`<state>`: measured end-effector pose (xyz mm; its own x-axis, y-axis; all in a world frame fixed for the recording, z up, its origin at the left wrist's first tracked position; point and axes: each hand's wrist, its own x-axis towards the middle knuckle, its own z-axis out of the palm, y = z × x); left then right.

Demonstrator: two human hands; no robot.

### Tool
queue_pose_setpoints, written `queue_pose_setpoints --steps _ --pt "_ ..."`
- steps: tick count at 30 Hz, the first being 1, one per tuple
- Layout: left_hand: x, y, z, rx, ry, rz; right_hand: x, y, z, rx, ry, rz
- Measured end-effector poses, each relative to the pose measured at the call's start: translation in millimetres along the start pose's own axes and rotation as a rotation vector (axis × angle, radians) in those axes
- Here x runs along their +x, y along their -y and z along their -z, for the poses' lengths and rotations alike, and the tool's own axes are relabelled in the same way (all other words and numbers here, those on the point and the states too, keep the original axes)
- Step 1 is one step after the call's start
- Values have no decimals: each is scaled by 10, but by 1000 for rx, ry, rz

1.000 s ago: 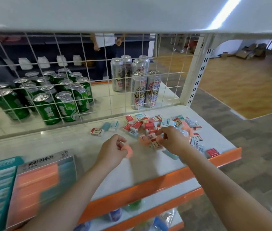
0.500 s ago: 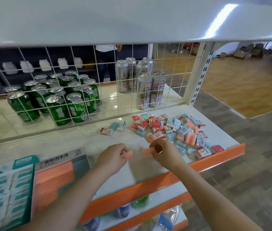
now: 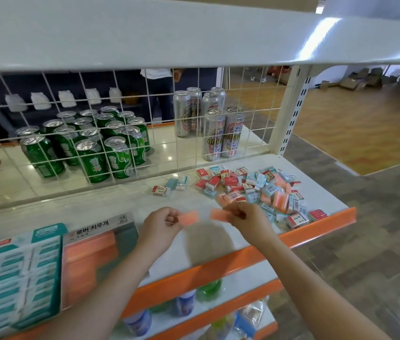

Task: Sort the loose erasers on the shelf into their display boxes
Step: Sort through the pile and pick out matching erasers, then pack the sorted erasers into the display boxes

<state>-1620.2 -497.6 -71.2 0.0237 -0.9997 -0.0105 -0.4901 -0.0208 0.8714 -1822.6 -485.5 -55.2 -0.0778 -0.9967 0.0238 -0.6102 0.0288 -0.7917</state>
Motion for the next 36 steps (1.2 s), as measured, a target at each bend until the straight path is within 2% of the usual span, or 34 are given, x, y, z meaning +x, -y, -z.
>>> queue_pose_setpoints --steps 2,4,22,36 --pt "-48 -35 57 -148 29 21 -41 79 3 71 3 3" --pt "-101 -50 105 -196 53 27 -83 133 -22 106 14 12" --pt "-443 26 199 -143 -62 21 -302 252 -143 72 138 109" --pt "-695 251 894 212 -274 0 -339 768 -721 24 155 177"
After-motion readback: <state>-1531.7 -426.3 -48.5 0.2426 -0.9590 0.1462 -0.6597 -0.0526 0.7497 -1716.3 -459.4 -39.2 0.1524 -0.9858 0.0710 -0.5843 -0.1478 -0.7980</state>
